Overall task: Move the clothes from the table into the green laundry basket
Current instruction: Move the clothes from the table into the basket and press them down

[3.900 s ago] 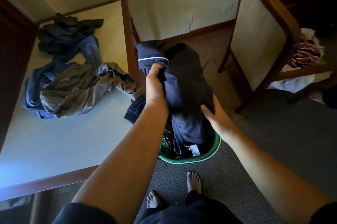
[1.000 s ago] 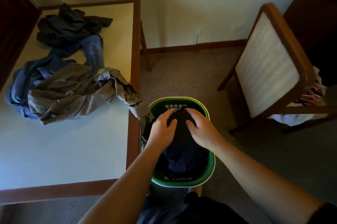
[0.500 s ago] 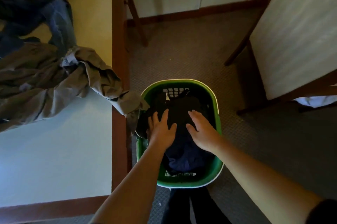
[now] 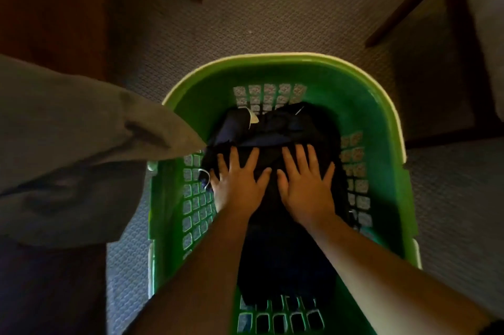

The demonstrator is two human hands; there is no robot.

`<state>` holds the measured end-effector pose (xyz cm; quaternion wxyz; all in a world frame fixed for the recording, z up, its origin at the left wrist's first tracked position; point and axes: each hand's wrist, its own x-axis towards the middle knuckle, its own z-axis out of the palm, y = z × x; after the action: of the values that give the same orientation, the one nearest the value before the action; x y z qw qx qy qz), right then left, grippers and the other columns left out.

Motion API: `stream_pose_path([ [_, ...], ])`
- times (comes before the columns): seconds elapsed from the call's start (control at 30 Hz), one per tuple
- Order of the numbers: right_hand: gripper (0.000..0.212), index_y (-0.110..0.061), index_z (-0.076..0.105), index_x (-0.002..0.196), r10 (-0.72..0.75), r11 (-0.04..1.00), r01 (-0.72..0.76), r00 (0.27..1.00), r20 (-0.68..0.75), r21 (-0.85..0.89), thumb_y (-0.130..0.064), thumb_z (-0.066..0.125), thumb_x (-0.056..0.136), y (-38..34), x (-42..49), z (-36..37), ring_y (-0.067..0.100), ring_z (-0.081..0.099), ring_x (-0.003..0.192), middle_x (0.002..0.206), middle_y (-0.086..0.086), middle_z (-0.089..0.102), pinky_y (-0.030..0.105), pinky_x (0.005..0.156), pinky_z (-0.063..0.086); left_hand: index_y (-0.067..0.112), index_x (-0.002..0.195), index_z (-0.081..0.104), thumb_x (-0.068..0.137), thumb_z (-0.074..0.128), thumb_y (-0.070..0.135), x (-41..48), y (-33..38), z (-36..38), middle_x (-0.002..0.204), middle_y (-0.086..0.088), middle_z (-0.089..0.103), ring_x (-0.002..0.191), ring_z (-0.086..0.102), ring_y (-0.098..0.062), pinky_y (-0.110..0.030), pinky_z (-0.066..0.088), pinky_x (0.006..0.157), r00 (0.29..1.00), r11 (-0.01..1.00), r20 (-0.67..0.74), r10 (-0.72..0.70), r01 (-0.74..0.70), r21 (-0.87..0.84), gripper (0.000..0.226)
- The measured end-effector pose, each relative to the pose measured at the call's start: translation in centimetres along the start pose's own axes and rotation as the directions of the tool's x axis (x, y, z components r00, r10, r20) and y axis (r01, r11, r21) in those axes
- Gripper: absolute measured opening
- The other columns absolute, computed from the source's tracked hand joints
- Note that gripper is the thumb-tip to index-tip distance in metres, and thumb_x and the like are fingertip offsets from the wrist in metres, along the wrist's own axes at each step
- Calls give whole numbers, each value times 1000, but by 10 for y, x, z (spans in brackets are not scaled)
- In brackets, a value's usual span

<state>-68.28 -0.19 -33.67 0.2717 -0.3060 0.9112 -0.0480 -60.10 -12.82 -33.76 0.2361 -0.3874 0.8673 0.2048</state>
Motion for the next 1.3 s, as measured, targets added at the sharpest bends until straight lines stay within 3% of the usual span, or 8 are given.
stream_pose_path([
  [0.17, 59, -29, 20, 164, 21, 997, -30, 992, 121, 75, -48, 26, 109, 18, 47, 23, 26, 2, 160, 173, 1, 11, 65, 122, 13, 47, 161, 22, 100, 35, 71, 47, 1, 26, 174, -6, 15, 159, 11, -40, -64, 19, 123, 998, 999, 49, -33, 33, -4, 66],
  [0.37, 63, -33, 4, 165, -5, 998, -8, 973, 231, 57, -56, 19, 108, 16, 40, -12, 21, -9, 160, 174, -4, -4, 64, 125, 7, 48, 163, 16, 102, 34, 70, 33, 7, -1, 176, -3, 8, 160, 5, -38, -65, 15, 124, 993, 999, 107, -43, 45, -15, 67],
  [0.47, 66, -34, 1, 165, -64, 997, 57, 984, 167, 47, -60, 17, 107, 12, 5, -37, 23, -13, 160, 174, -5, -10, 63, 125, -1, 39, 164, 22, 105, 37, 61, -8, 13, -12, 175, -6, 14, 161, 7, -35, -63, 14, 125, 996, 993, -58, -60, 53, -109, 65],
  [0.6, 73, -32, 6, 165, -120, 993, 117, 985, 121, 29, -65, 12, 100, 10, -62, -46, 30, -10, 160, 174, 0, -8, 64, 125, 0, 25, 162, 32, 106, 39, 48, -72, 17, -4, 169, -15, 29, 158, 20, -39, -62, 27, 122, 940, 971, -330, -85, 5, -238, 61],
  [0.77, 81, -35, 4, 165, -27, 1000, 29, 979, 200, -9, -69, 5, 91, 19, -101, -14, 41, -10, 158, 174, 1, -10, 64, 125, 0, 38, 166, 15, 109, 43, 46, -118, 12, 35, 176, -9, 7, 162, 4, -38, -58, 33, 122, 997, 947, -44, -67, 50, -318, 64],
  [0.87, 83, -40, -2, 164, -45, 998, 54, 970, 240, -33, -72, 0, 87, 26, -92, 13, 42, -11, 158, 173, -2, -14, 64, 124, 1, 42, 165, 5, 110, 37, 48, -107, 8, 56, 177, -6, 2, 162, 1, -37, -55, 38, 120, 993, 961, 93, -79, 101, -258, 64],
  [1.03, 72, -43, -7, 162, -11, 999, 23, 956, 295, -37, -65, 27, 103, 32, -68, 45, 37, -16, 158, 171, -8, -23, 61, 125, 0, 46, 164, 5, 110, 33, 49, -74, 3, 78, 176, -1, 6, 162, 3, -32, -55, 40, 116, 978, 968, 180, -102, 140, -207, 61],
  [1.3, 70, -40, -1, 164, 0, 996, 40, 900, 436, -81, -60, 31, 105, 22, -68, 0, 38, -11, 158, 172, -5, -18, 58, 127, 7, 41, 166, 6, 108, 44, 47, -75, -2, 41, 175, -9, 8, 159, 11, -40, -57, 29, 123, 953, 973, 298, -54, 118, -200, 69],
])
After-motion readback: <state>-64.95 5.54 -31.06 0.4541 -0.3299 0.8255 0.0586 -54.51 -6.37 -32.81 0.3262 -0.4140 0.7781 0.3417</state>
